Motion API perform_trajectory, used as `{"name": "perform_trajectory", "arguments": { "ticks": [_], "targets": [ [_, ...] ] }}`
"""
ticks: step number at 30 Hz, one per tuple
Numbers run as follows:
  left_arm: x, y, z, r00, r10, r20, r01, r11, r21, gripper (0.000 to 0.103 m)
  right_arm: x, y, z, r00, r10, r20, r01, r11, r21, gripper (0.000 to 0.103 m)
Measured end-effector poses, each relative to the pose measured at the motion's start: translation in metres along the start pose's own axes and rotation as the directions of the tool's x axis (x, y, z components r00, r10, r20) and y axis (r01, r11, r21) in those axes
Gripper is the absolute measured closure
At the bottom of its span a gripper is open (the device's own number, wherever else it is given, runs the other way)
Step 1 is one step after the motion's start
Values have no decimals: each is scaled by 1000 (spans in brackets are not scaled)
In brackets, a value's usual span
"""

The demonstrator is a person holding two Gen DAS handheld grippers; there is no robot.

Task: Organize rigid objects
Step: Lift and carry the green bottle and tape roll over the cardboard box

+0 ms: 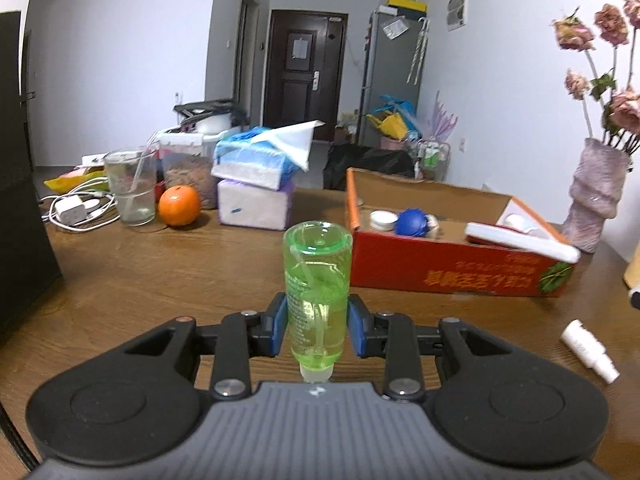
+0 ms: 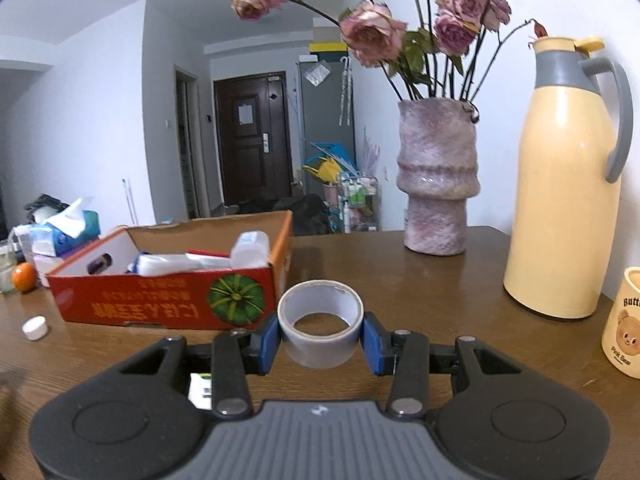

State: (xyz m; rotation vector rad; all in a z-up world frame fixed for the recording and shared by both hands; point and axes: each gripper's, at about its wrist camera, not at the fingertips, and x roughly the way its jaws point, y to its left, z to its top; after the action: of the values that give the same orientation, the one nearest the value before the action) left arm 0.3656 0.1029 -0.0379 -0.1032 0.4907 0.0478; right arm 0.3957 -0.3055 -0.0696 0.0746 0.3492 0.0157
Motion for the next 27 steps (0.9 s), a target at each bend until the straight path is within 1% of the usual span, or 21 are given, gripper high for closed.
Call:
{"name": "perform_trajectory", "arguments": {
  "ticks": [3, 11, 19, 27],
  "targets": [
    [-6, -10, 2, 1000, -24, 14, 24, 1000, -3, 71, -6, 7, 4, 1000, 22, 19, -22, 1000, 0, 61],
    [-17, -34, 10, 997, -61, 45, 62, 998, -3, 71, -17, 24, 15, 996, 70, 62, -70, 998, -3, 61],
    [-18, -59, 22, 993, -100, 67, 99, 995, 11, 71, -18, 43, 21, 992, 103, 68, -103, 995, -13, 61],
    [-14, -80, 32, 989, -118, 91, 116, 993, 22, 71, -14, 57, 29, 989, 131, 73, -129, 991, -29, 61]
  ]
}}
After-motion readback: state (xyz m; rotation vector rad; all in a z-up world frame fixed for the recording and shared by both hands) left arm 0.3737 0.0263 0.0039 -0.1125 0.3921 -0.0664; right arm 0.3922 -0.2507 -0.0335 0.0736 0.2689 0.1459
